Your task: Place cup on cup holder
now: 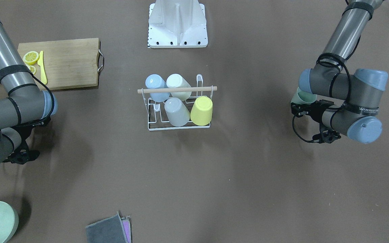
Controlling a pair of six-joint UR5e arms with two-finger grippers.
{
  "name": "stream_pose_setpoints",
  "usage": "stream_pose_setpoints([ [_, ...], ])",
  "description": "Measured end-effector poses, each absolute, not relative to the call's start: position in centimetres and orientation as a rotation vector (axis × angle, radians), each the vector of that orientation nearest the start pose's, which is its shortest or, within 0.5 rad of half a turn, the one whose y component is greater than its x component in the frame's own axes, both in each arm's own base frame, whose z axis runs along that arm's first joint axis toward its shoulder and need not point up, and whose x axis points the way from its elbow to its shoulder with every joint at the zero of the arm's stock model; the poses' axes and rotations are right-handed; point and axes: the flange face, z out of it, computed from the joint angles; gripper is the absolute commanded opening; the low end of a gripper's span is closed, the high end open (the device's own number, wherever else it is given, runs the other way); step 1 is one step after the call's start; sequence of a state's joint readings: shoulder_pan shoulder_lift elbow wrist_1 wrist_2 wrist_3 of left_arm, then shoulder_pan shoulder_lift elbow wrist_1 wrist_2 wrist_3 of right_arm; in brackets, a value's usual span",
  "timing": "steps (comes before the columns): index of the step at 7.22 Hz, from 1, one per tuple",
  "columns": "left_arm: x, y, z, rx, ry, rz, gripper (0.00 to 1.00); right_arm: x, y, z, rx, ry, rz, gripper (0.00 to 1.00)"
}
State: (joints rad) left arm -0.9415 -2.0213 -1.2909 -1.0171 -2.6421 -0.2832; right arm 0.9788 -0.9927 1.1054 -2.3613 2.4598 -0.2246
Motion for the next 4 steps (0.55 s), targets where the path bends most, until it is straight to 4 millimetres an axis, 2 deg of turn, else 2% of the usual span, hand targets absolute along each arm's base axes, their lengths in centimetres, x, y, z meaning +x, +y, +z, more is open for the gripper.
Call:
stream_pose_setpoints([
  [2,32.7,-55.8,55.9,-0.762,0.809,0.081,0.00,-32.2,-57.9,58.5,-0.782,-0.729,-0.442,0.30],
  [3,30.6,-56.8,56.1,-0.747,0.823,0.048,0.00,-32.1,-58.0,58.3,-0.775,-0.734,-0.446,0.30],
  [4,27.6,-58.4,56.2,-0.723,0.844,0.002,0.00,-31.6,-58.5,57.8,-0.755,-0.749,-0.457,0.30],
])
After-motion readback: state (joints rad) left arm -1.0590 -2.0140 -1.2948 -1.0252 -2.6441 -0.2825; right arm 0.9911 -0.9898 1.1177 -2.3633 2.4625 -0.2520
